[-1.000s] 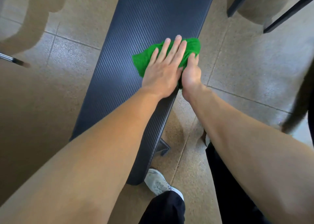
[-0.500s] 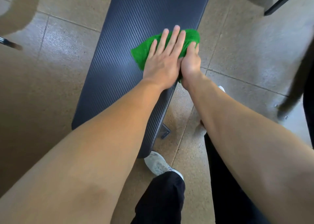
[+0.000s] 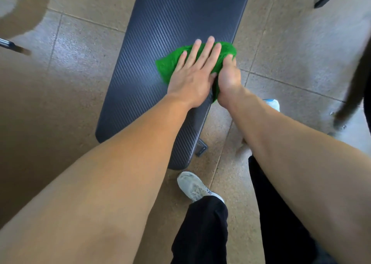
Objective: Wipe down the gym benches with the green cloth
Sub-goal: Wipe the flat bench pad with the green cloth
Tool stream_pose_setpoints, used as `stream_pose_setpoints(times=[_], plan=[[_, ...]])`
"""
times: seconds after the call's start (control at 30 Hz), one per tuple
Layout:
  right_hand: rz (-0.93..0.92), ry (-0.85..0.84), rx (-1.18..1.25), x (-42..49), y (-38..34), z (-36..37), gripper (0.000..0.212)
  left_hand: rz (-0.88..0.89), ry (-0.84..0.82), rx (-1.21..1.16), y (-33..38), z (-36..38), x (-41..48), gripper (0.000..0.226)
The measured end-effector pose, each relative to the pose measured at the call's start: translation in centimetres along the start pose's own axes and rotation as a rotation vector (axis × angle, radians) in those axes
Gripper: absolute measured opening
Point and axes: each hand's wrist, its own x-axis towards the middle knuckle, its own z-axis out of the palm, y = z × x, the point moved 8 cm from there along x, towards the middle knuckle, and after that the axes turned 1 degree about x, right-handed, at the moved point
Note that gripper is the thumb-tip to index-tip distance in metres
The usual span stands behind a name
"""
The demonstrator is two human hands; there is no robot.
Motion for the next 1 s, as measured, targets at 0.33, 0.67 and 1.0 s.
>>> stream_pose_setpoints(times=[0.33,0.67,1.0], plan=[[0.085,-0.002,-0.142,-13.2,11.8,-1.5,0.052,-0.034,-0.018,0.061,-0.5,4.1,-16.9,0.069],[0.052,0.015,0.027,-9.5,8.2,-1.0,0.046,-0.155,0.066,0.007,0.5,2.8,-12.5,0.068],[0.198,-0.157,-0.238,-21.4,16.3,-2.5,0.056,-0.387,0.154,-0.102,1.7,7.1,-27.2,0.075]])
